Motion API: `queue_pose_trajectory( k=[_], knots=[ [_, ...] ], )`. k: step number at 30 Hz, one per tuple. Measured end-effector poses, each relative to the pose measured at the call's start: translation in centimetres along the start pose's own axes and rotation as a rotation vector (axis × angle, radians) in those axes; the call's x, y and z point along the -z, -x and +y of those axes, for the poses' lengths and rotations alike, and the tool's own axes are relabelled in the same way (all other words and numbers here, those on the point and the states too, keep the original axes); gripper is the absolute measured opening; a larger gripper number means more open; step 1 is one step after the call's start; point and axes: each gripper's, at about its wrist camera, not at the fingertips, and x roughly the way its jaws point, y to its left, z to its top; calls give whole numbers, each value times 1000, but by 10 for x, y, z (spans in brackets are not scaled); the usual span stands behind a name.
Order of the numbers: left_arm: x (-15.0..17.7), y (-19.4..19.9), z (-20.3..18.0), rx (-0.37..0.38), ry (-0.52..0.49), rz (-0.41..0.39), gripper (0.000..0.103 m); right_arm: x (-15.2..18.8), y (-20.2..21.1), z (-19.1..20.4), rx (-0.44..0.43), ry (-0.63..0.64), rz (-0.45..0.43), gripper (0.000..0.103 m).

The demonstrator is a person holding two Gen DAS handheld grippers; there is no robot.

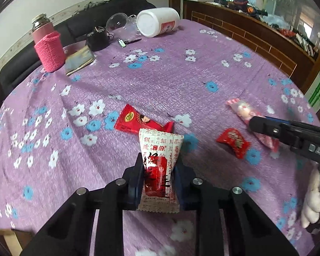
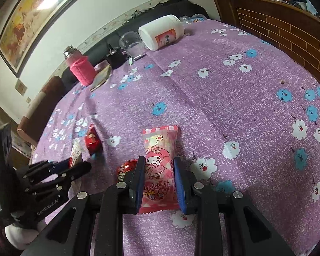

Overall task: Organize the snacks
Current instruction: 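Carry both packets into the tray and open both tools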

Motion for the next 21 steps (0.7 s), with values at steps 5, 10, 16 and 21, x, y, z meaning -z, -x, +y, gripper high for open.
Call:
queue_pose_trajectory(
  k=[5, 10, 16, 21],
  knots=[
    [19, 43, -1, 14, 58, -53, 24, 0, 9, 2, -37, -2, -27, 27],
    [62, 106, 11, 54, 187, -130, 24, 2, 13, 6, -32, 16, -51, 27],
    [129, 186, 51, -15, 341, -236, 25, 9, 19, 15, -30, 49, -89, 27],
    [186, 242, 101, -100, 472, -304, 25, 21, 23, 33, 25, 119, -120, 27]
  ],
)
